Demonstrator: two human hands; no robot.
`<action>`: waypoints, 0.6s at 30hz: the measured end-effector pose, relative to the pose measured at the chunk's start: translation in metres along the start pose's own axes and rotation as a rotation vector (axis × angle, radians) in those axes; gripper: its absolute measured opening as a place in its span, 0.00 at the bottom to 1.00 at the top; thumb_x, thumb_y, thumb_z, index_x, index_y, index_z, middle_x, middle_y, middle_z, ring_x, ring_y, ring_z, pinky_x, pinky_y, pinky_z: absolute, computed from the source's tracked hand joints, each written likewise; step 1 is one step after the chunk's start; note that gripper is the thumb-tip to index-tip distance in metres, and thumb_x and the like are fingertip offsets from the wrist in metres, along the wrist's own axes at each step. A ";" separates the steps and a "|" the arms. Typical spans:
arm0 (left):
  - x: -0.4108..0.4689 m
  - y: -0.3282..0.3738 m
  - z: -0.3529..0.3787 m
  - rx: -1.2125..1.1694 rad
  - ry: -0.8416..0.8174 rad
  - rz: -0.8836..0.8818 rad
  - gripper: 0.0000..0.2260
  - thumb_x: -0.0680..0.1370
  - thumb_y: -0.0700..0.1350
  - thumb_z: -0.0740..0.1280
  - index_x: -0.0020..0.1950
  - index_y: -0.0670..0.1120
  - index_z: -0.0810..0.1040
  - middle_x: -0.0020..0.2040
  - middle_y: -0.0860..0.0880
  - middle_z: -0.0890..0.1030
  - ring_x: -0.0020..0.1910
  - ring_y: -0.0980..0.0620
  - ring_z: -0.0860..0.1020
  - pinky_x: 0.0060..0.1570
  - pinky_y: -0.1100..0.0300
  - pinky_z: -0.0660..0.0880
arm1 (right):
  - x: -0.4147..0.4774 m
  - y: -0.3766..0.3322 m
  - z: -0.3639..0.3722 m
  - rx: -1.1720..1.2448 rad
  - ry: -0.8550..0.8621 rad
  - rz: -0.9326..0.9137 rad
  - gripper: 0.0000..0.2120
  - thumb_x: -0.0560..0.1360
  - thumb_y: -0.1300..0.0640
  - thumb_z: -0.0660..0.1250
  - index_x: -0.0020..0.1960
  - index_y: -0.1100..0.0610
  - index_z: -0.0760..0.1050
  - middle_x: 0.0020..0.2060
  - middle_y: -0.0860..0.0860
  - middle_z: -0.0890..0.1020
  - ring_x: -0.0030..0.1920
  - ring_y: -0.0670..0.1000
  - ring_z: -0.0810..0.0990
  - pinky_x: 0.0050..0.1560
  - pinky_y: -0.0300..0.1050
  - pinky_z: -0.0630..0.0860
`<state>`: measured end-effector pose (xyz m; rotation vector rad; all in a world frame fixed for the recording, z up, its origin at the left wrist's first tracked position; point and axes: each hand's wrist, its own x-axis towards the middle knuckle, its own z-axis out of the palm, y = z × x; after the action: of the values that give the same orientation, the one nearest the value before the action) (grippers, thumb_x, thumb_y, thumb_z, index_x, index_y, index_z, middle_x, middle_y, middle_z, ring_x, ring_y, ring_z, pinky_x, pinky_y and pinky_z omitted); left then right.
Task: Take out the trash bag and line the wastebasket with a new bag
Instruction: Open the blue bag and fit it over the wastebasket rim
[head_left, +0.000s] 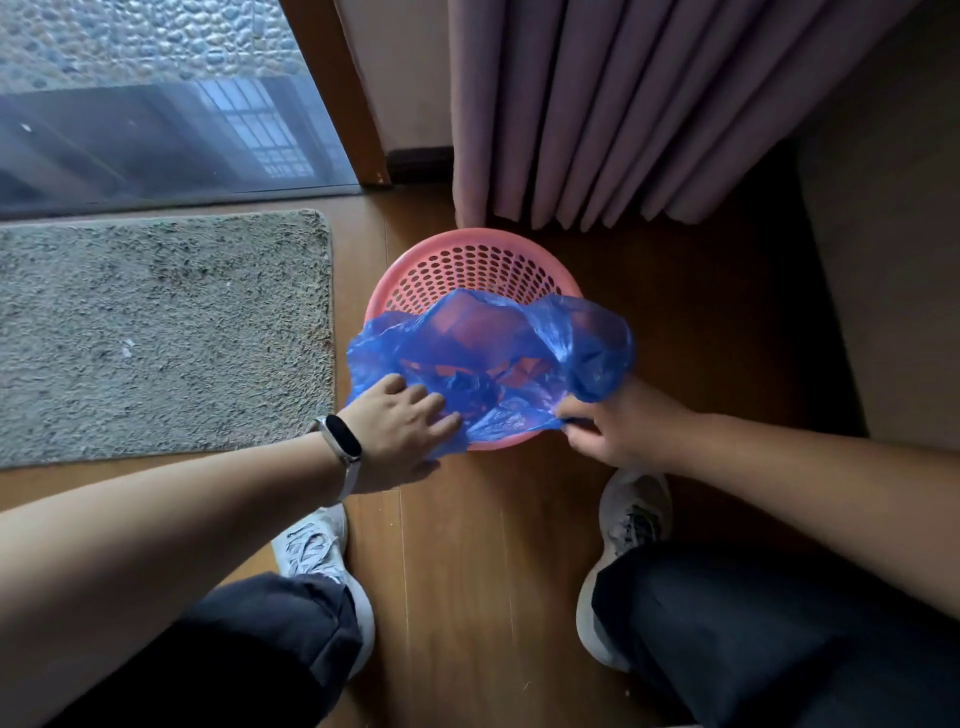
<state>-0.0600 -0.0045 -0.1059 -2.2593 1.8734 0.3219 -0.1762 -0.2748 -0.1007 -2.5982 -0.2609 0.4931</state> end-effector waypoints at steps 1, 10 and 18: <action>-0.003 -0.003 0.003 -0.027 0.028 -0.001 0.19 0.66 0.54 0.72 0.54 0.47 0.79 0.42 0.46 0.78 0.38 0.44 0.77 0.40 0.52 0.72 | 0.000 0.003 0.003 0.035 0.005 0.016 0.06 0.74 0.55 0.67 0.45 0.57 0.79 0.41 0.53 0.82 0.42 0.53 0.79 0.43 0.48 0.74; -0.007 -0.018 0.013 -0.336 0.165 0.123 0.08 0.73 0.44 0.61 0.46 0.43 0.78 0.38 0.44 0.76 0.32 0.41 0.76 0.28 0.53 0.73 | 0.001 0.020 0.018 0.104 0.003 0.025 0.09 0.72 0.59 0.72 0.51 0.59 0.83 0.49 0.56 0.84 0.52 0.57 0.80 0.56 0.52 0.75; -0.025 -0.026 0.026 -0.480 0.023 -0.078 0.05 0.72 0.44 0.68 0.43 0.49 0.84 0.40 0.50 0.84 0.39 0.43 0.82 0.32 0.55 0.77 | 0.005 0.028 0.022 -0.116 -0.167 0.043 0.13 0.79 0.51 0.64 0.59 0.53 0.80 0.61 0.54 0.79 0.63 0.57 0.74 0.61 0.46 0.67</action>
<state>-0.0396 0.0307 -0.1232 -2.6306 1.8678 0.8122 -0.1779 -0.2881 -0.1337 -2.6824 -0.2981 0.7322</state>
